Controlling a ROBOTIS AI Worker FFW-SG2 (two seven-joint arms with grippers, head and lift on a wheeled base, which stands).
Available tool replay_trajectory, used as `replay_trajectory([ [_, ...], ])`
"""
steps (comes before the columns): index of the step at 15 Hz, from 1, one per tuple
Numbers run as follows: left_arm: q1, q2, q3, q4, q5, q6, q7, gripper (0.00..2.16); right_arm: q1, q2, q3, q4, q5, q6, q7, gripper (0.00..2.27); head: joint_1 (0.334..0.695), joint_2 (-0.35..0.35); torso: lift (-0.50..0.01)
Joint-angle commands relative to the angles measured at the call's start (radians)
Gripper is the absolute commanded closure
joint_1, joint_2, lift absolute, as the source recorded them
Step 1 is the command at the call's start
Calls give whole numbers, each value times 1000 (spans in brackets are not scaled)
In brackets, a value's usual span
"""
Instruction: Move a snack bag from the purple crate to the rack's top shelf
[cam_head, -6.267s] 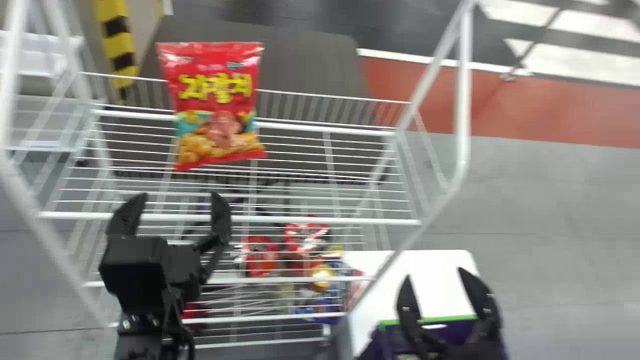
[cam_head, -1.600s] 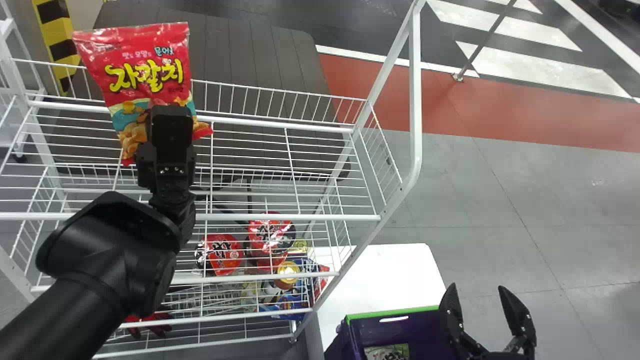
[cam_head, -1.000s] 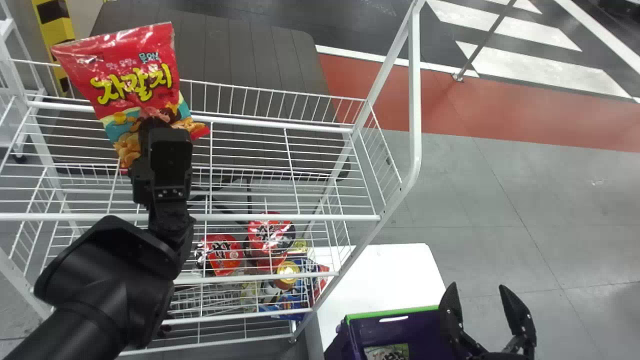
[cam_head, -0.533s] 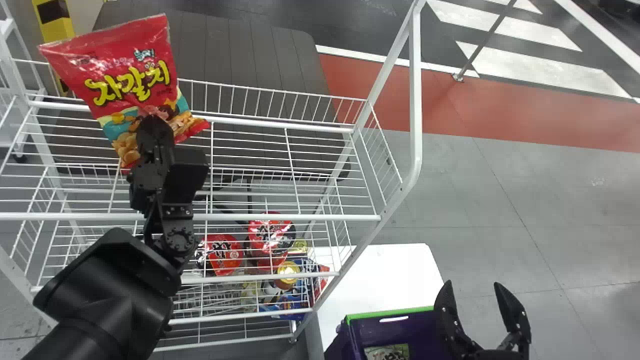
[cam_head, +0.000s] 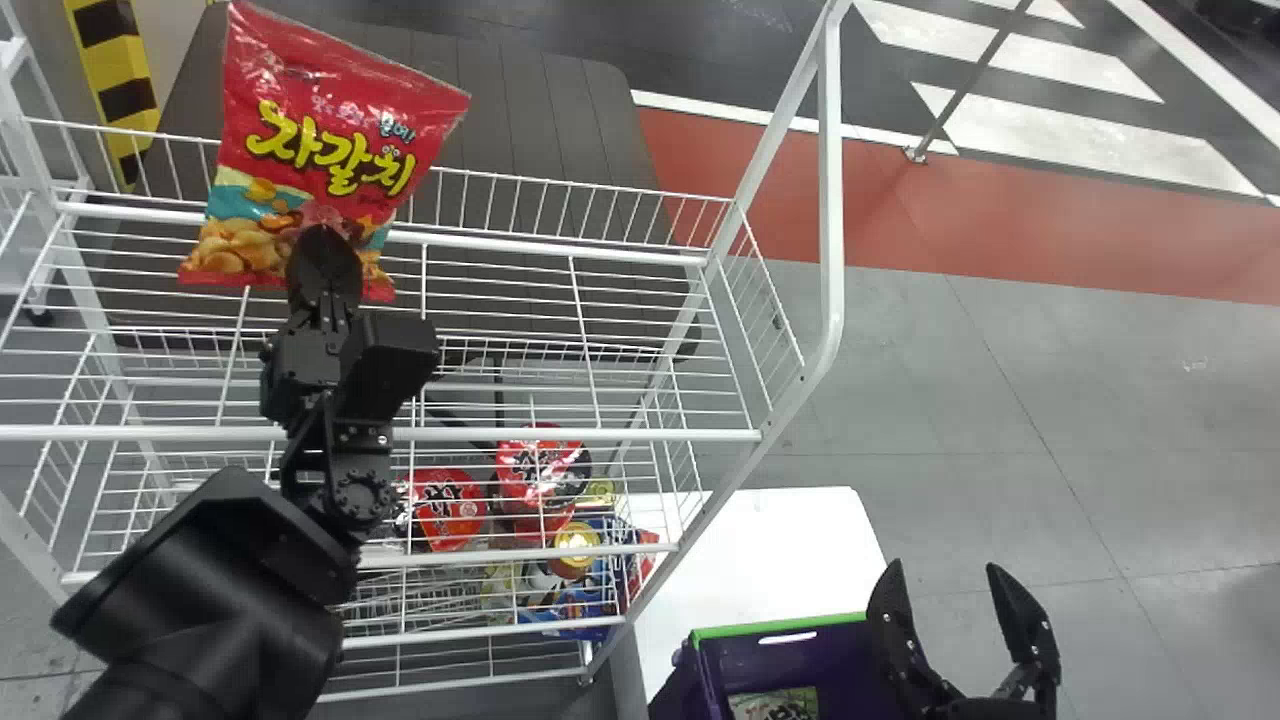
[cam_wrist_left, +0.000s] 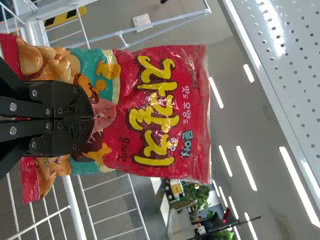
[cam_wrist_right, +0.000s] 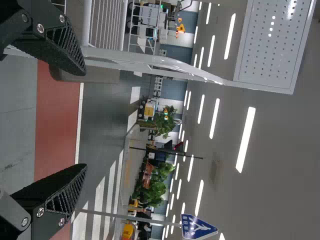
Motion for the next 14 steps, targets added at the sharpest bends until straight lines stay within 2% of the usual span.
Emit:
replay_trajectory([
  [1,19,-3,67,-30,-14,16,-23,1345,0,0,1,0,1,-1,0,184,695,-350,0],
  [8,21,-3,225,-39,15,-36,-98,1345,0,4,1,0,12,-1,0,184,695,-350,0],
  [14,11,-3,247,-39,75,-73,-158,1345,0,4,1,1,12,-1,0,184,695,-341,0],
])
